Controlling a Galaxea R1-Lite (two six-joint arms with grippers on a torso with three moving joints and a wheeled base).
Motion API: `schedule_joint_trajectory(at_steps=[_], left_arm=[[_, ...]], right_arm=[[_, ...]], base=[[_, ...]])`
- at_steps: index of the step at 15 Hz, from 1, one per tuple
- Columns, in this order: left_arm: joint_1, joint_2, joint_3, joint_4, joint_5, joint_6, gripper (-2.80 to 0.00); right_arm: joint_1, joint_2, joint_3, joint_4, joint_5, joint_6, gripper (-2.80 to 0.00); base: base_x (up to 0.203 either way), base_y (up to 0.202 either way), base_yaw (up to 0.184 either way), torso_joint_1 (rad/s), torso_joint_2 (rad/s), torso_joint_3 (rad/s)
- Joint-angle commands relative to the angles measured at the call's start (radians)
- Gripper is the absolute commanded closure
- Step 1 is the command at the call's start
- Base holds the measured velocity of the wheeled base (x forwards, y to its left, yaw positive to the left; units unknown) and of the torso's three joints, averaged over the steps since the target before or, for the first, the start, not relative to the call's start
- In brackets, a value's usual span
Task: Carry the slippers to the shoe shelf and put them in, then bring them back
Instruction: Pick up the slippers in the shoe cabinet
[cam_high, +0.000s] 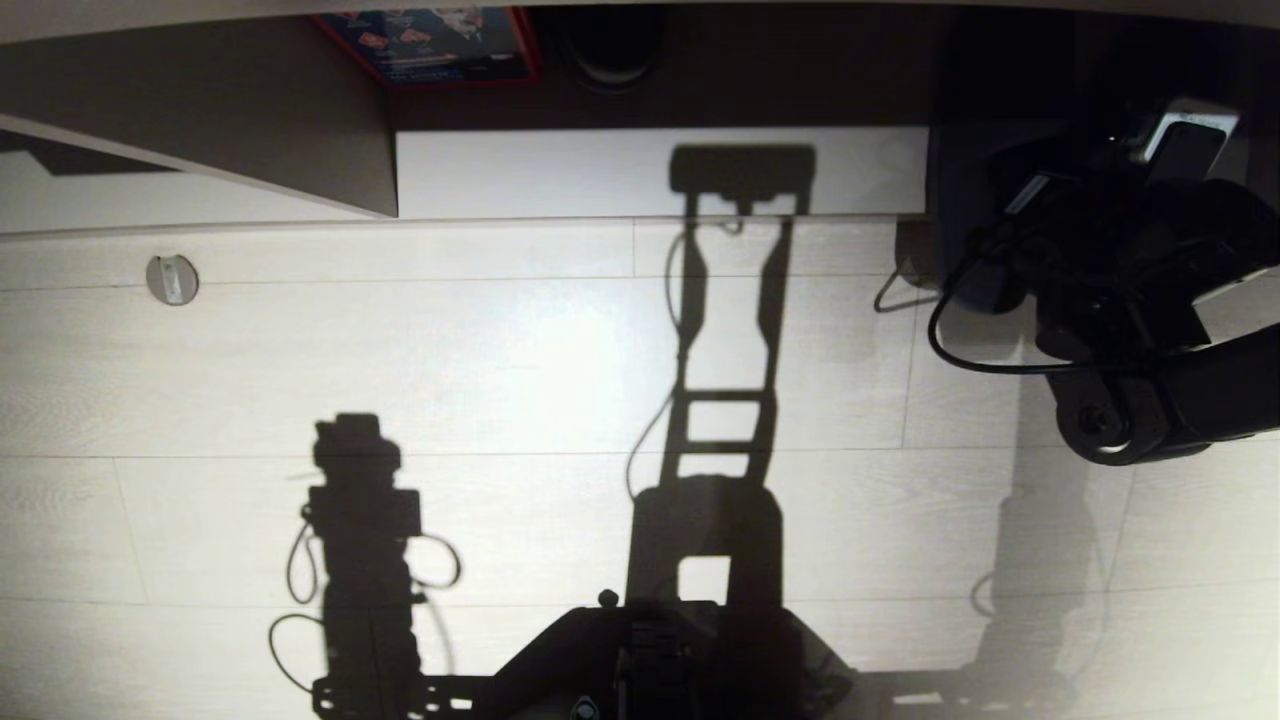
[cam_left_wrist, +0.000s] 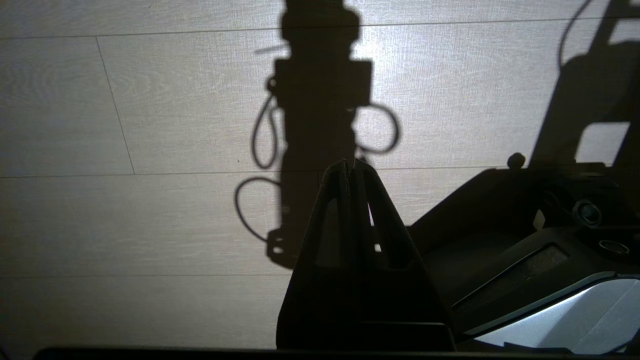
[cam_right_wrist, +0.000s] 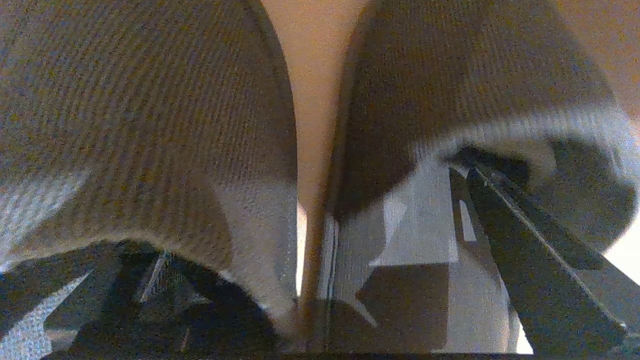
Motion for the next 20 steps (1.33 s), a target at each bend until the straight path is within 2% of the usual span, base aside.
schedule_joint_trajectory(at_steps=[1,7,12,20], left_arm=[[0.000,0.000,0.000,0.000,0.000,0.000,0.00],[0.000,0.000,0.000,0.000,0.000,0.000,0.00],[0.000,0.000,0.000,0.000,0.000,0.000,0.00],[0.000,0.000,0.000,0.000,0.000,0.000,0.00]], right_arm=[[-0.011,0.026,-0.039,-0.006,-0.003,-0.008,-2.80],[-0.020,0.059,-0.107,-0.006,0.001,-0.028,-2.80],[-0.075,0.110,-0.258,0.003,0.007,-0.052,-2.80],[-0.092,0.106,-0.291,0.023,0.019,-0.054,-2.80]], base=[[0.000,0.000,0.000,0.000,0.00,0.000],[0.000,0.000,0.000,0.000,0.00,0.000],[0.000,0.000,0.000,0.000,0.00,0.000],[0.000,0.000,0.000,0.000,0.00,0.000]])
